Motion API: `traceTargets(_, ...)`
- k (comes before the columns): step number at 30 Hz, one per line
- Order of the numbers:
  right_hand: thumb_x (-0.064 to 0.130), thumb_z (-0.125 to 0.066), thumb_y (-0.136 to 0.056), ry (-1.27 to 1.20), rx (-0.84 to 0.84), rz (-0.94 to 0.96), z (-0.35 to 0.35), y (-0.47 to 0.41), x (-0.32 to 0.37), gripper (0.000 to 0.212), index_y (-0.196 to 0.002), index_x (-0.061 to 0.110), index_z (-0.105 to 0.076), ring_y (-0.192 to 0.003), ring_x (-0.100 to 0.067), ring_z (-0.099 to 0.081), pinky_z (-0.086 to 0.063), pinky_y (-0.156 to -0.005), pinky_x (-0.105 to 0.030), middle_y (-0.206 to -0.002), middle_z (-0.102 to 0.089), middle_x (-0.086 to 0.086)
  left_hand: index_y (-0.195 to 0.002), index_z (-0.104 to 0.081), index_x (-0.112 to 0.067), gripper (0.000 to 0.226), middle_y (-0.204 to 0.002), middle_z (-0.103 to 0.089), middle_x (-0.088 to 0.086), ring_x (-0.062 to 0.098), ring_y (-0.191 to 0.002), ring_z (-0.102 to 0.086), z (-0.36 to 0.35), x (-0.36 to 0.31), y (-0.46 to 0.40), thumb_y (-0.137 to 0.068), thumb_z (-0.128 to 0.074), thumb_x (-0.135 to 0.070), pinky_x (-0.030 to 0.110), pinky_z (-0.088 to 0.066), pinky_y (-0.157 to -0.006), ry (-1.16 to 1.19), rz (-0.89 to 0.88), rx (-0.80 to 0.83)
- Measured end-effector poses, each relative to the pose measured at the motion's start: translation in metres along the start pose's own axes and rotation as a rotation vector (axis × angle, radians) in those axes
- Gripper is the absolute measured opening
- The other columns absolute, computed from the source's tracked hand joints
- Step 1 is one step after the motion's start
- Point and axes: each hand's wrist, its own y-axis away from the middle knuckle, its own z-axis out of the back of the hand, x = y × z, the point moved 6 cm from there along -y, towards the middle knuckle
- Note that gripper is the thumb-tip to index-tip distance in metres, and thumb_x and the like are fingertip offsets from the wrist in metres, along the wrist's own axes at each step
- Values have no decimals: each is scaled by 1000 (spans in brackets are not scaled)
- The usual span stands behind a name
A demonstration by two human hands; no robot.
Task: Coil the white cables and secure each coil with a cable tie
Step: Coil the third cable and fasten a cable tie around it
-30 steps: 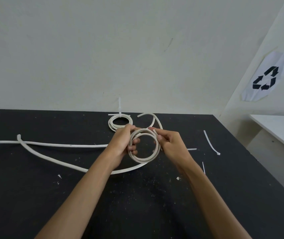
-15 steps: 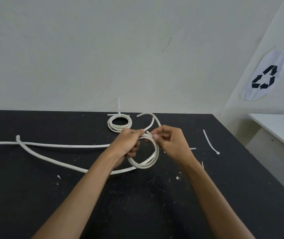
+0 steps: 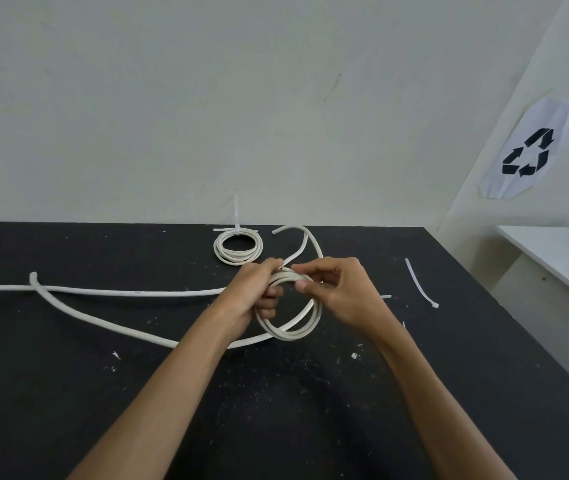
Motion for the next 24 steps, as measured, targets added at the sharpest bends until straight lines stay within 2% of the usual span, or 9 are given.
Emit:
traceTargets(3, 11, -86, -90, -77, 7, -8, 6, 2, -7, 25, -115, 14, -84, -98, -13, -78, -60, -93, -30, -101, -80, 5, -81, -57, -20, 37, -53, -29, -6, 9, -43, -20, -10, -1, 1, -110, -53, -43, 21, -20, -42, -126, -19, 28)
traceTargets(6, 6, -84, -92, -189, -36, -42, 13, 9, -13, 22, -114, 10, -84, -94, -19, -80, -61, -86, -28, -100, -81, -2, -82, -57, -18, 33, -52, -29, -9, 7, -44, -21, -20, 2, -7, -111, -54, -34, 20, -16, -41, -150, -64, 41)
traceTargets(9, 11, -81, -96, -199, -121, -68, 25, 15, -18, 24, -119, 12, -82, -97, -13, -80, -61, -88, -24, -102, -83, 2, -75, -52, -19, 36, -53, -27, -7, 7, -43, -18, -29, 8, -15, -110, -54, -25, 20, -13, -39, -50, -54, 12)
traceTargets(12, 18, -74, -101, 11, -275, -86, 54, 13, -35, 21, -121, 21, -81, -96, -5, -77, -59, -88, -18, -102, -82, 12, -72, -49, -19, 37, -54, -27, -6, 8, -42, -19, -28, 12, -18, -109, -55, -21, 20, -16, -37, -17, -64, -64)
traceTargets(14, 13, -68, -104, 239, -359, -144, 75, 12, -56, 24, -122, 21, -81, -95, -4, -73, -54, -83, -10, -104, -79, 11, -74, -51, -18, 34, -54, -29, -6, 8, -42, -21, -22, 11, -19, -108, -54, -18, 21, -17, -38, -17, -84, -116)
traceTargets(16, 5, -62, -102, 419, -324, -201, 82, 9, -79, 30, -124, 16, -80, -100, -12, -73, -56, -93, -19, -110, -79, 1, -77, -52, -17, 29, -55, -32, -5, 9, -42, -23, -17, 10, -21, -106, -53, -18, 22, -18, -40, -38, -102, -159)
traceTargets(19, 2, -59, -100, 556, -147, -269, 71, 6, -109, 38, -131, 15, -76, -120, -23, -66, -51, -110, -34, -124, -74, -5, -81, -56, -14, 24, -56, -33, -3, 10, -44, -24, -12, 9, -22, -105, -53, -18, 23, -20, -40, -68, -111, -195)
traceTargets(22, 5, -59, -101, 664, -75, -245, 60, 4, -116, 34, -126, 17, -78, -125, -24, -57, -50, -102, -38, -125, -67, -2, -88, -56, -12, 19, -58, -33, -2, 10, -44, -24, -8, 10, -24, -105, -54, -18, 23, -21, -39, -84, -115, -205)
traceTargets(24, 3, -60, -99, 693, -95, -247, 60, 3, -114, 25, -101, 19, -78, -111, -25, -62, -54, -87, -40, -109, -66, 1, -86, -56, -13, 20, -60, -33, -1, 10, -44, -24, -5, 10, -24, -106, -54, -19, 23, -21, -39, -83, -115, -215)
